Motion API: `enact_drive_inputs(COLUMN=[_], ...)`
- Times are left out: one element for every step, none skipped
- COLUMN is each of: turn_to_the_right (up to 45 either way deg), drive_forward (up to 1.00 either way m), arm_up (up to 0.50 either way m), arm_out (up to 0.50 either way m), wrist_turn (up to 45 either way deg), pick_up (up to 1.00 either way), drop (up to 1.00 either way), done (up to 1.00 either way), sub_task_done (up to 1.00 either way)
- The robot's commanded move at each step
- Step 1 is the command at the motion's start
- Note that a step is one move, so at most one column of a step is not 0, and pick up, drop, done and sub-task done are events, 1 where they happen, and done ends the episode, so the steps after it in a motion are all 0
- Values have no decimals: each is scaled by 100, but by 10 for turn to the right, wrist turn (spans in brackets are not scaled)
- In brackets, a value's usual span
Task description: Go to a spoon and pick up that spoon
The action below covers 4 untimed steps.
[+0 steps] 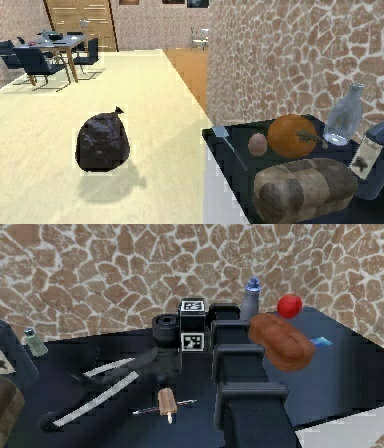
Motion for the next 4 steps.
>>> enact_drive_inputs(turn_to_the_right=[0, 0, 0, 0], drive_forward=[0, 0, 0, 0], arm_up=[0, 0, -14, 0], arm_out=[0, 0, 0, 0], wrist_turn=[450, 240, 0, 0], pick_up=[0, 0, 0, 100], drop=[0, 0, 0, 0], done=[0, 0, 0, 0], sub_task_done=[0, 0, 0, 0])
